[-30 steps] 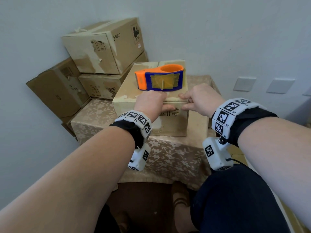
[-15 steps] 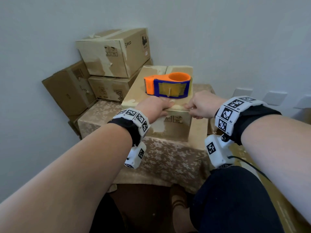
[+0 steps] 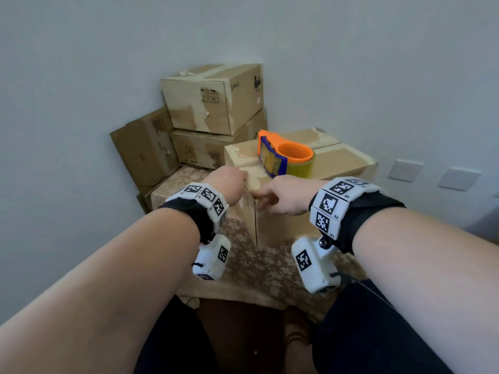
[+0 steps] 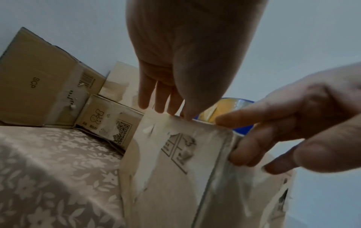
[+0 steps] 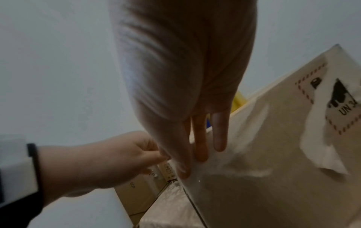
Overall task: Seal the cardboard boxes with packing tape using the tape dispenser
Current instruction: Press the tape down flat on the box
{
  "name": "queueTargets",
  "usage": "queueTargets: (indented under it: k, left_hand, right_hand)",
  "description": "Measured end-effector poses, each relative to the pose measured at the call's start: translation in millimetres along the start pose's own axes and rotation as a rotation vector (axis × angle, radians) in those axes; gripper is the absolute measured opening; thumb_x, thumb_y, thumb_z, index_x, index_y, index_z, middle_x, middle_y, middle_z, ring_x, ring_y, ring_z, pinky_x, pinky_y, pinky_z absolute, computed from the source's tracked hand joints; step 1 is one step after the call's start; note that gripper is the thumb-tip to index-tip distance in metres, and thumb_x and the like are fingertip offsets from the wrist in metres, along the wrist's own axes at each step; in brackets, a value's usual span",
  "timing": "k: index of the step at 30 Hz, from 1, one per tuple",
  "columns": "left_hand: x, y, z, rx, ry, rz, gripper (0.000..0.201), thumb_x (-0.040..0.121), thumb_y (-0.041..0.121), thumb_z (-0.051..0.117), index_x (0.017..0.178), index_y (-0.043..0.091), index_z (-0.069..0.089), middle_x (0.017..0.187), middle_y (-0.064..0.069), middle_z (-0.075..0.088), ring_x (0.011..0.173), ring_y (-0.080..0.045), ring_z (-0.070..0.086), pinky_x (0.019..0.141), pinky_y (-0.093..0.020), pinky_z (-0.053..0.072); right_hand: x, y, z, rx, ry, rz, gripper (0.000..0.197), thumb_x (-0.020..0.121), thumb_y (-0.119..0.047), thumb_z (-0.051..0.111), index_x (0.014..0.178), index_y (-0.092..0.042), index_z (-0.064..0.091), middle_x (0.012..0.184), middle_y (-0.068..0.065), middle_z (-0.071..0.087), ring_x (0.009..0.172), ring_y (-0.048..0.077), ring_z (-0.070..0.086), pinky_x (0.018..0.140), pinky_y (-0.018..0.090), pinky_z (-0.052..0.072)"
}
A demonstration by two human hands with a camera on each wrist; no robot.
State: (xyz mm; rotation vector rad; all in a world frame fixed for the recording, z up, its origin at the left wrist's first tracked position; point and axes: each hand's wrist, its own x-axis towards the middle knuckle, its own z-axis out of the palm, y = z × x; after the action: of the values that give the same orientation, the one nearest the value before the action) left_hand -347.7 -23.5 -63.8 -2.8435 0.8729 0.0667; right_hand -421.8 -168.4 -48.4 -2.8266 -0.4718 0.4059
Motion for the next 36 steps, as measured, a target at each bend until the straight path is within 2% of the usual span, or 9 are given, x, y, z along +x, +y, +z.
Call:
queueTargets:
  k: [4,7,9,16,19,22,26,32,36]
  left_hand:
    - [-5,9,-8,-0.248,-0.045,-0.089,0.053,0.101,0.039,0.034,0.139,0.003,0.041,0.137,-0.019,0.050,0.125,-0.033,0.046,0.101,-0.038,0.040]
    - [-3,19,-6,-0.368,-0.086,-0.099,0.085,0.087,0.066,0.046,0.143,0.003,0.034,0.137,-0.016,0.050,0.123,-0.029,0.048,0.094,-0.033,0.041]
    - [-2,24,-6,-0.350,-0.101,-0.070,0.095,0.079,0.070,0.054,0.144,0.005,0.031,0.138,-0.013,0.049,0.124,-0.027,0.048,0.095,-0.032,0.041]
    - [10,21,-14,-0.312,-0.166,-0.114,0.091,0.081,0.048,0.069,0.152,0.018,0.021,0.148,-0.009,0.039,0.132,-0.027,0.040,0.103,-0.033,0.038]
    - [18,17,-19,-0.311,-0.177,-0.136,0.085,0.082,0.038,0.072,0.151,0.023,0.024,0.147,-0.009,0.040,0.132,-0.028,0.040,0.106,-0.036,0.038]
    - [30,12,-19,-0.324,-0.161,-0.167,0.081,0.080,0.031,0.075,0.148,0.026,0.031,0.141,-0.009,0.046,0.127,-0.028,0.046,0.104,-0.035,0.040]
    - [42,6,-19,-0.348,-0.149,-0.184,0.079,0.077,0.025,0.079,0.145,0.028,0.039,0.138,-0.009,0.050,0.122,-0.027,0.050,0.096,-0.030,0.041]
    - [55,9,-26,-0.227,-0.171,-0.200,0.071,0.087,0.020,0.069,0.147,0.029,0.033,0.148,-0.011,0.038,0.129,-0.029,0.044,0.102,-0.034,0.041]
    - [61,15,-24,-0.074,-0.166,-0.200,0.065,0.094,0.015,0.054,0.150,0.028,0.025,0.147,-0.012,0.039,0.125,-0.028,0.048,0.096,-0.035,0.045]
  right_hand:
    - [-6,10,1,0.207,0.112,0.055,0.042,0.089,-0.006,0.061,0.130,-0.015,0.060,0.111,-0.001,0.070,0.102,0.012,0.061,0.092,0.024,0.047]
    - [-15,28,-4,0.254,0.214,0.145,0.024,0.086,-0.013,0.067,0.109,-0.016,0.072,0.088,-0.007,0.067,0.086,0.012,0.061,0.080,0.023,0.048]
    - [-22,39,-6,0.291,0.270,0.206,0.011,0.086,-0.012,0.067,0.093,-0.012,0.075,0.074,-0.007,0.065,0.077,0.014,0.062,0.077,0.027,0.053]
    - [-37,87,-7,0.051,0.489,0.399,0.017,0.087,-0.022,0.058,0.080,-0.017,0.072,0.081,0.002,0.069,0.080,0.022,0.064,0.071,0.030,0.051]
    - [-36,96,-7,-0.064,0.587,0.484,0.023,0.091,-0.025,0.048,0.088,-0.019,0.070,0.090,0.002,0.069,0.085,0.024,0.062,0.072,0.031,0.051]
    - [-34,114,-6,-0.053,0.602,0.538,0.027,0.094,-0.023,0.044,0.107,-0.023,0.067,0.114,0.007,0.061,0.106,0.029,0.055,0.087,0.039,0.049]
    - [-31,140,-2,-0.054,0.506,0.700,0.041,0.096,-0.031,0.035,0.133,-0.021,0.049,0.141,0.018,0.040,0.128,0.037,0.036,0.108,0.049,0.032]
    - [-24,154,7,0.076,0.488,0.851,0.038,0.094,-0.041,0.036,0.122,-0.019,0.049,0.133,0.022,0.040,0.119,0.040,0.040,0.095,0.046,0.037]
    - [-23,151,7,0.226,0.514,0.917,0.039,0.089,-0.042,0.043,0.121,-0.021,0.045,0.125,0.018,0.036,0.104,0.039,0.050,0.090,0.044,0.047]
